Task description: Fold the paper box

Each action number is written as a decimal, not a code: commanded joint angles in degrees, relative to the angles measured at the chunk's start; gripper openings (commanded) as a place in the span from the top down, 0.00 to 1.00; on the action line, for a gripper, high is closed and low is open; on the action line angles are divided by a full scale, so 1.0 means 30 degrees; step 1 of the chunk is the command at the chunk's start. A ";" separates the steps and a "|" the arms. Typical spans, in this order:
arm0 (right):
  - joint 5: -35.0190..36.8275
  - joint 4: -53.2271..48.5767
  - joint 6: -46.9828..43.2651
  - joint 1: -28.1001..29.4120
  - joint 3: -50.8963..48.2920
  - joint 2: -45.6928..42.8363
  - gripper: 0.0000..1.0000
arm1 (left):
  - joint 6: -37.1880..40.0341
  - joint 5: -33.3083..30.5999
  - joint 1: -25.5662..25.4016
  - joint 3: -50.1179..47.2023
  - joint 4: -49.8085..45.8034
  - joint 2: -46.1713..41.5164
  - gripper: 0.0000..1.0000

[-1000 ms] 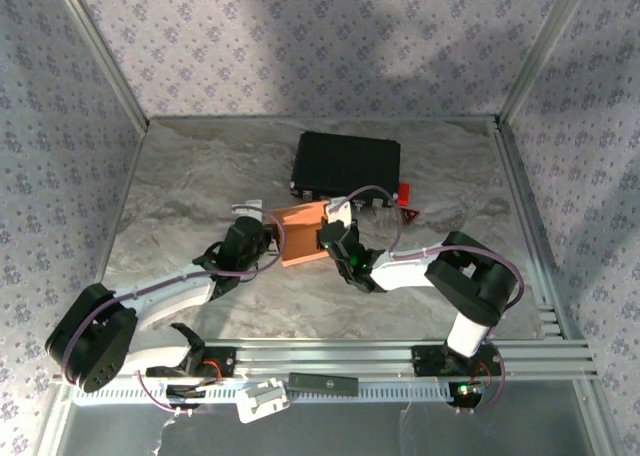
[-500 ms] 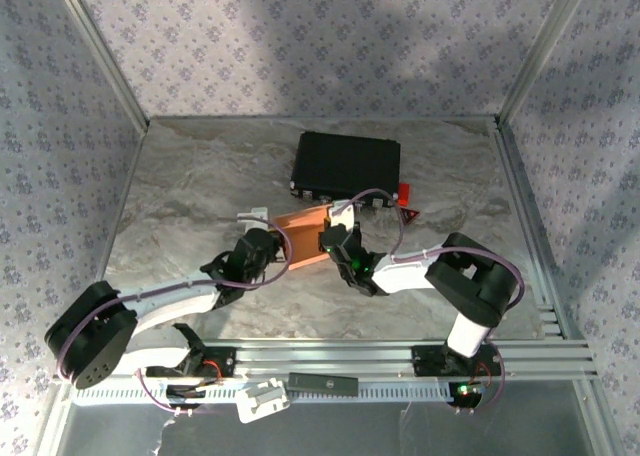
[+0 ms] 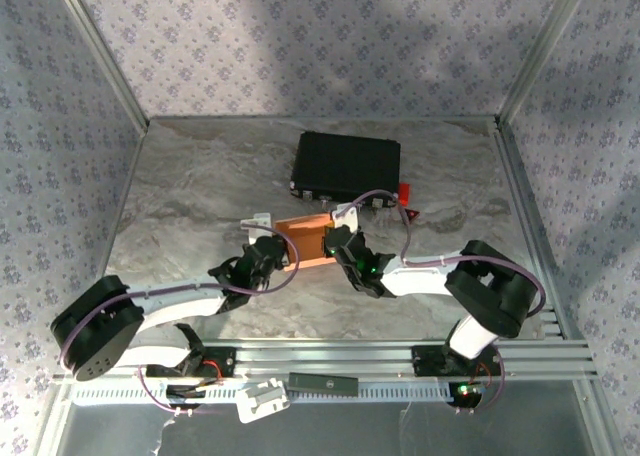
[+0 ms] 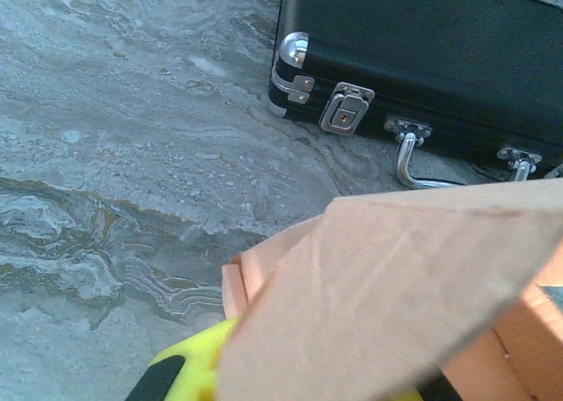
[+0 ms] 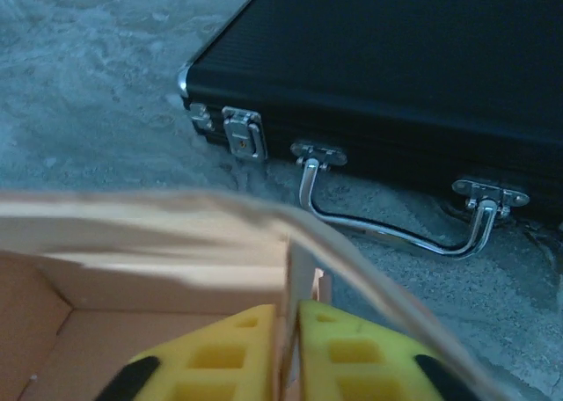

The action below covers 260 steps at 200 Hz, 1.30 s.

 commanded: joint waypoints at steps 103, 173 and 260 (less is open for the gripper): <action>-0.3866 -0.6147 0.2768 0.0205 0.0301 -0.5038 0.51 | -0.0100 -0.0850 -0.0742 0.0640 -0.0216 0.0816 1.00; -0.3719 -0.8120 0.3974 0.0672 0.0083 -0.8777 0.53 | -0.0203 -0.1217 -0.0941 0.0691 -0.0404 0.0746 1.00; -0.6535 -1.6162 0.8832 -0.5719 0.4190 -1.0457 0.36 | -0.0034 -0.1555 -0.1172 0.0974 -0.0726 0.0727 1.00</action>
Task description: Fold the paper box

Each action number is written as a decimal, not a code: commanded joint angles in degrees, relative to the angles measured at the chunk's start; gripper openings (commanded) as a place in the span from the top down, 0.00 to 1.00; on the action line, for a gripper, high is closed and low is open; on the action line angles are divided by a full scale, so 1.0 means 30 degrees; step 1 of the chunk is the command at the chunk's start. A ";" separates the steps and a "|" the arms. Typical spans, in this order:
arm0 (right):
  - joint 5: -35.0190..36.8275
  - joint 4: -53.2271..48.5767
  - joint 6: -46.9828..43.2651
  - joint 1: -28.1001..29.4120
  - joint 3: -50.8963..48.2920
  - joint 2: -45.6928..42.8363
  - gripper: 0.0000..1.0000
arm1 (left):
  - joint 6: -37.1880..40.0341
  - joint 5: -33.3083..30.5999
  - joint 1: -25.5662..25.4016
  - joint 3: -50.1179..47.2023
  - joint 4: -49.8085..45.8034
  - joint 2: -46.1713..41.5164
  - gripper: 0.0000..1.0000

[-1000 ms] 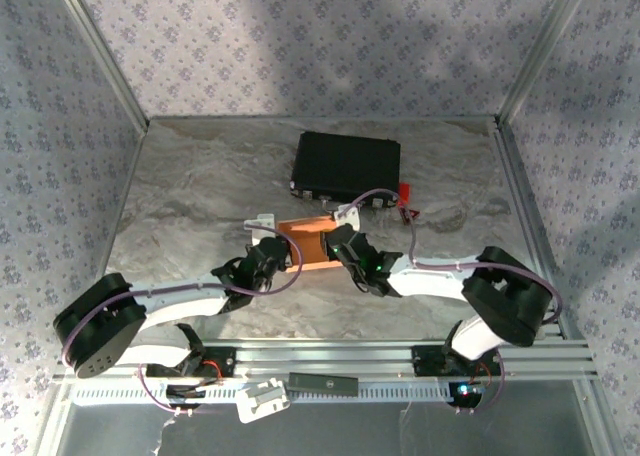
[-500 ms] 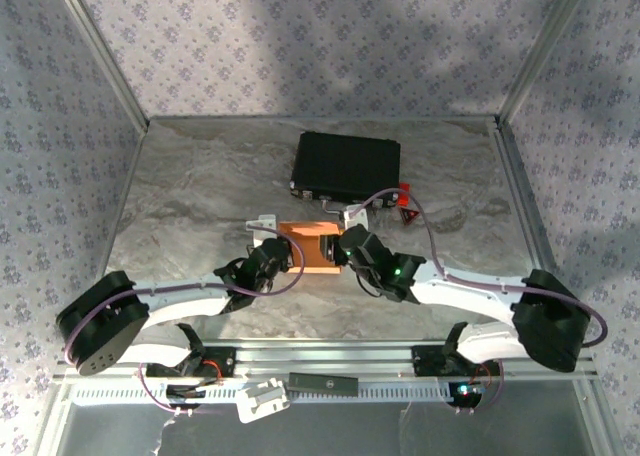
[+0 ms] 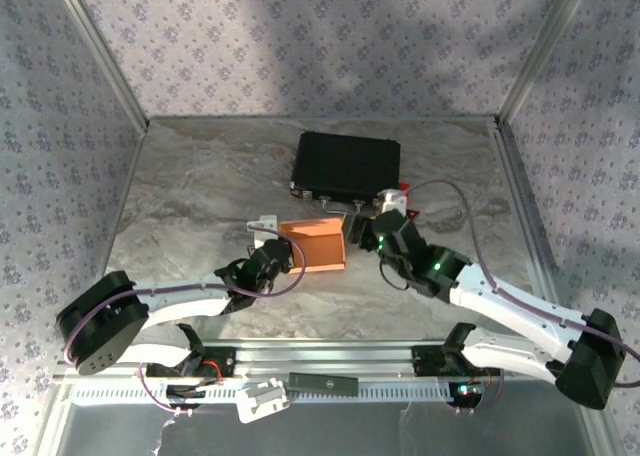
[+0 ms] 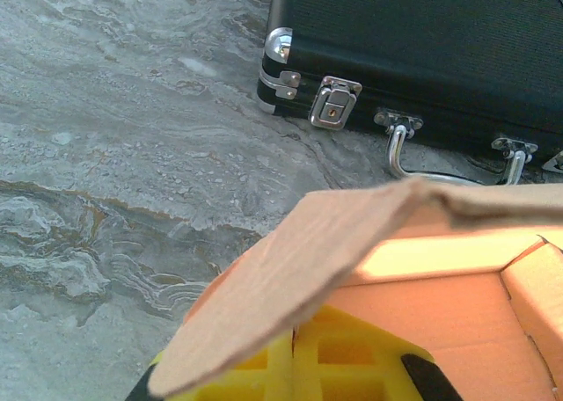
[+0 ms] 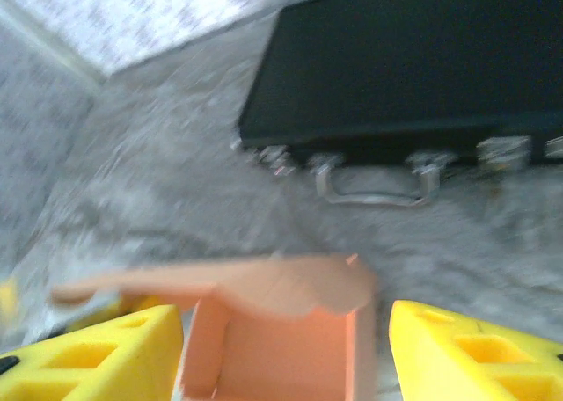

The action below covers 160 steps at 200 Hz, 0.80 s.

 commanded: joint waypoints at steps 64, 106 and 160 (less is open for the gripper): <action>-1.1775 -0.6850 0.2888 -0.6701 0.8454 0.9150 0.28 | -0.0008 -0.0566 -0.0356 0.0779 -0.0788 -0.0127 1.00; -1.3072 -0.6047 0.4401 -0.5607 0.8576 1.1050 0.30 | 0.0034 -0.0655 -0.0364 0.0847 -0.0946 -0.0305 1.00; -1.4110 -0.3825 0.6283 -0.5093 0.6589 1.0980 0.31 | -0.0121 -0.0594 -0.0430 0.0962 -0.0968 -0.0327 1.00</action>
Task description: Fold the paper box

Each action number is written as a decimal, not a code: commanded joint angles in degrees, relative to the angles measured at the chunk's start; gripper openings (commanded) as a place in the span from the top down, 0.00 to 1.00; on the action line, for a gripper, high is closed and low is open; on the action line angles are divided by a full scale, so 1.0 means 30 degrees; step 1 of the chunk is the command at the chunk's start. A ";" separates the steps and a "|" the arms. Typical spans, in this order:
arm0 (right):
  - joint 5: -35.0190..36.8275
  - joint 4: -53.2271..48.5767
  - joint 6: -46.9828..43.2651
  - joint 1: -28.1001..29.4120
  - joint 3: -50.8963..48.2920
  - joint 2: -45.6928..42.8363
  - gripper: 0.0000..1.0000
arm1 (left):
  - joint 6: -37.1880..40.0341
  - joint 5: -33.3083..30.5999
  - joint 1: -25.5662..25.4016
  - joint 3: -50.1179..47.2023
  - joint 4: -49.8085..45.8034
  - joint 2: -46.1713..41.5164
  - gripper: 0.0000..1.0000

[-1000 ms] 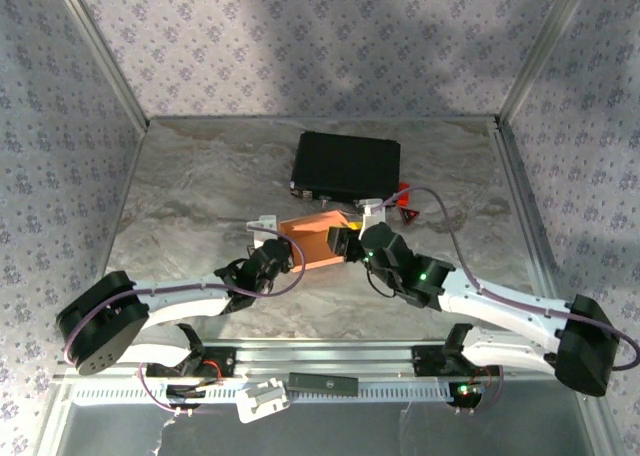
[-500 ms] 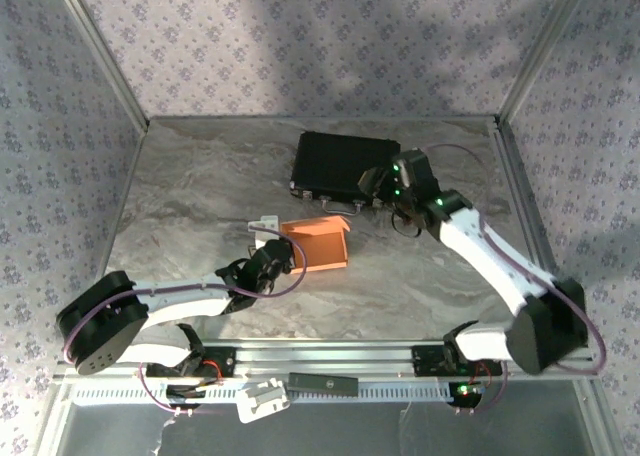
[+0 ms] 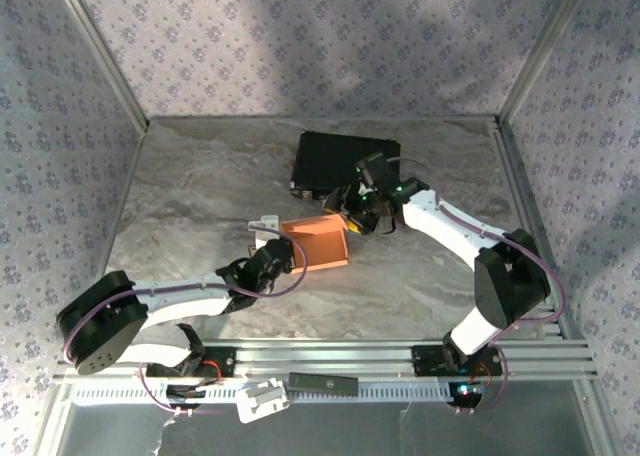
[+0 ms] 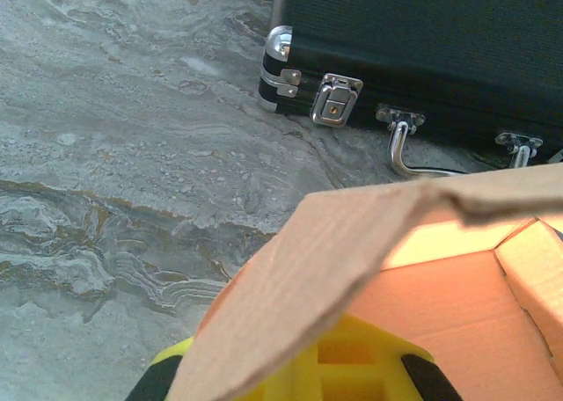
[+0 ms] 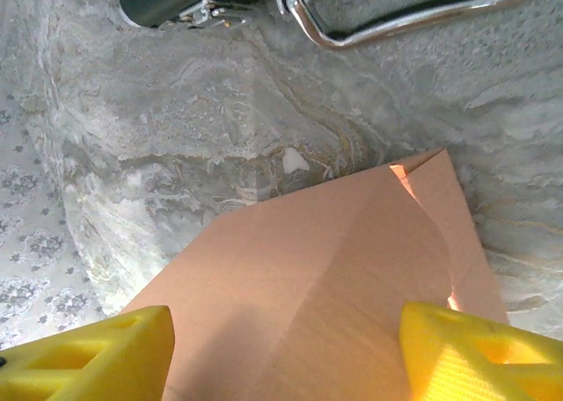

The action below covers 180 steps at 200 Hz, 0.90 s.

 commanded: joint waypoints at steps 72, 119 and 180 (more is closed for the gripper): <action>-0.1139 0.2106 0.2087 0.0184 -0.1891 0.0084 0.46 | -0.0420 -0.0193 -0.0643 0.0945 0.0012 0.0279 1.00; -0.1108 0.2388 0.2058 0.0427 -0.2371 0.0150 0.52 | -0.0832 -0.0249 -0.0826 0.0856 0.0005 0.0520 1.00; -0.0043 0.2051 0.1354 0.0810 -0.2912 -0.0030 0.58 | -0.2053 0.0532 -0.0832 0.0416 -0.0095 0.0267 0.95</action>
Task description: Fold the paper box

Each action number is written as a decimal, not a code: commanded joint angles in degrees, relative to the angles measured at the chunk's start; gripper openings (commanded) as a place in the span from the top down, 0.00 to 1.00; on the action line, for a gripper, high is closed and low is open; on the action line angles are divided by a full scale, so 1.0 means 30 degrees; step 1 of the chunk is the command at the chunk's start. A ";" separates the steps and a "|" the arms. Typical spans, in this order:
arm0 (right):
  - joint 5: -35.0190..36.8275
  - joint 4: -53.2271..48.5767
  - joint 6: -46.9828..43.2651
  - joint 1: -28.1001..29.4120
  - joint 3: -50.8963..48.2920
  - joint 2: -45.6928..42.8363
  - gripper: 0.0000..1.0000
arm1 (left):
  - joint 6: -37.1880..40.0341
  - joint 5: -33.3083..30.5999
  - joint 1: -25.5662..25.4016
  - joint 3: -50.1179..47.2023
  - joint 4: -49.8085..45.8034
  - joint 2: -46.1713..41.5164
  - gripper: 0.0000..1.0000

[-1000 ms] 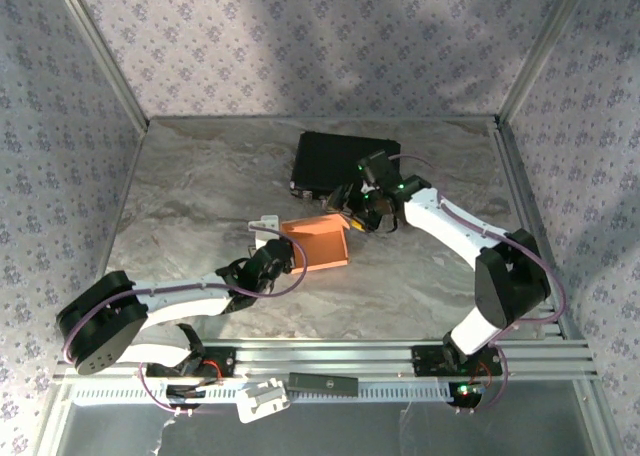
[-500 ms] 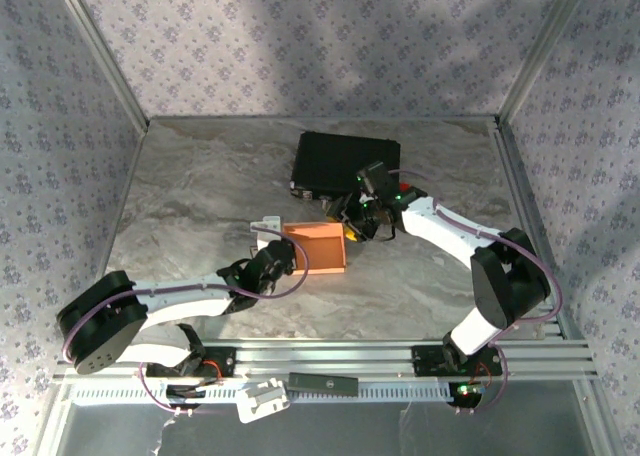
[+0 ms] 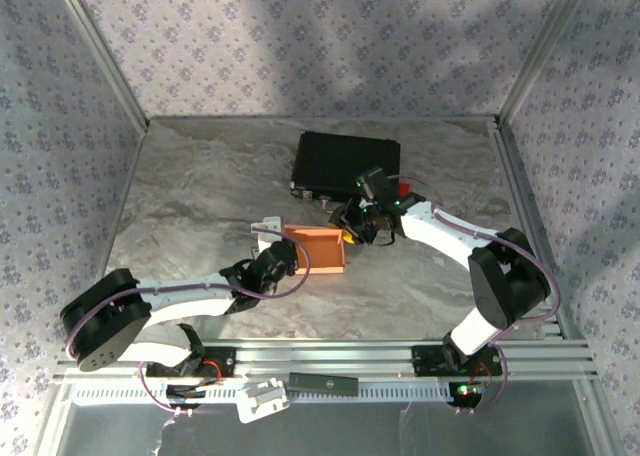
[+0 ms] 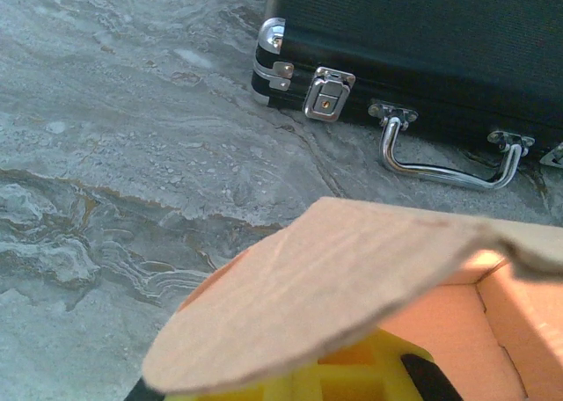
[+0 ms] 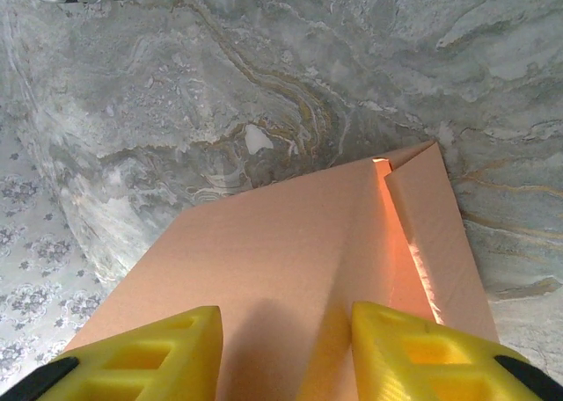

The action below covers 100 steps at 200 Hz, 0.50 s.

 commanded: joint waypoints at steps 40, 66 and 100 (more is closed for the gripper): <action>0.2164 -0.1460 -0.1472 0.1184 -0.0002 -0.0304 0.60 | -0.2065 0.1553 -0.0236 -0.0271 -0.0417 -0.0499 0.92; 0.3006 -0.2017 -0.1876 0.1635 0.0167 -0.0303 0.61 | -0.2497 0.2112 -0.0236 -0.0366 -0.0978 -0.0598 0.88; 0.3830 -0.2368 -0.2124 0.2020 0.0052 -0.0381 0.63 | -0.3105 0.2184 -0.0278 -0.0417 -0.2790 -0.1942 0.67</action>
